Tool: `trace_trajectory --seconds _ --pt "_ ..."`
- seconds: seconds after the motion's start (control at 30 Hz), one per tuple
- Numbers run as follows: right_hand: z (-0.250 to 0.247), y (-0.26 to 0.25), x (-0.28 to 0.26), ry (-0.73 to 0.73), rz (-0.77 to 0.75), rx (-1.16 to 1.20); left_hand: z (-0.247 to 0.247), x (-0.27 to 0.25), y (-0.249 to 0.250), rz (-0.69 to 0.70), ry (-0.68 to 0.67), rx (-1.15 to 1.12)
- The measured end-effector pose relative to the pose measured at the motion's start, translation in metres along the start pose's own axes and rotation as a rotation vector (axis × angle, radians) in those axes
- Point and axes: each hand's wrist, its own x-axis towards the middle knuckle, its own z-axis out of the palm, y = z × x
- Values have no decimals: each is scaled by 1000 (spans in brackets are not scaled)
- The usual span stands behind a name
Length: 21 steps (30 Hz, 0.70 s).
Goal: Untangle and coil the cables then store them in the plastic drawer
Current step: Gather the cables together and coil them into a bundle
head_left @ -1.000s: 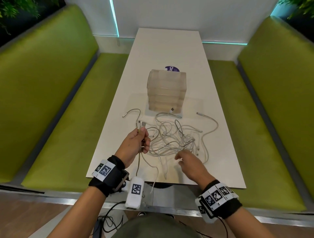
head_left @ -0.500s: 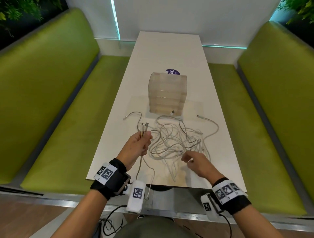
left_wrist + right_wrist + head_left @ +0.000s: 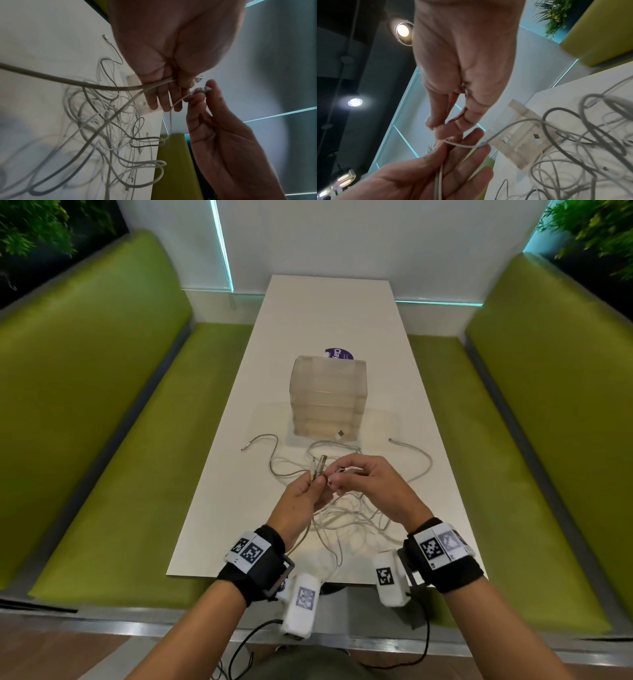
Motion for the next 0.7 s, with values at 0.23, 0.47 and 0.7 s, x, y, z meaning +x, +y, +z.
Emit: trace_trajectory --seconds 0.23,0.47,0.7 --pt "6 -4 15 171 -12 6 -1 -3 3 12 -67 -52" --pt "6 -6 18 162 -41 -26 -3 -3 4 7 -81 -69" --pt "-1 -1 20 160 -14 -77 -6 -3 5 20 -54 30"
